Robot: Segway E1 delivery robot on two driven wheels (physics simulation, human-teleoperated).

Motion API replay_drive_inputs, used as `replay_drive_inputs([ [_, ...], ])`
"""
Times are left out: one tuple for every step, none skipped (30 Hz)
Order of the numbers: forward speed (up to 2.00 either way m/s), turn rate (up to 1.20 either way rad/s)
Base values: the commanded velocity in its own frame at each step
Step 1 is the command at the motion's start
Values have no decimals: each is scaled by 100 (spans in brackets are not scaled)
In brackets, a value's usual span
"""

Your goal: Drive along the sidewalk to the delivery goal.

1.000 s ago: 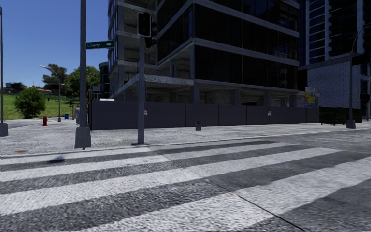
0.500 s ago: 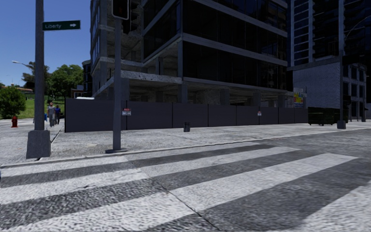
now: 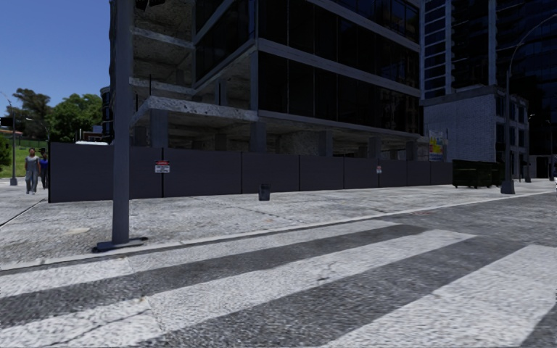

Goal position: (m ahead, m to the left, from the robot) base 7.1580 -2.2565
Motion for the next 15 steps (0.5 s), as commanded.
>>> replay_drive_inputs([
  [200,-25],
  [200,-25],
  [200,-25],
  [200,-25],
  [200,-25],
  [200,-25],
  [200,-25],
  [200,-25],
  [200,-25],
  [200,-23],
  [200,-21],
  [200,-19],
  [200,-14],
  [200,-14],
  [200,-7],
])
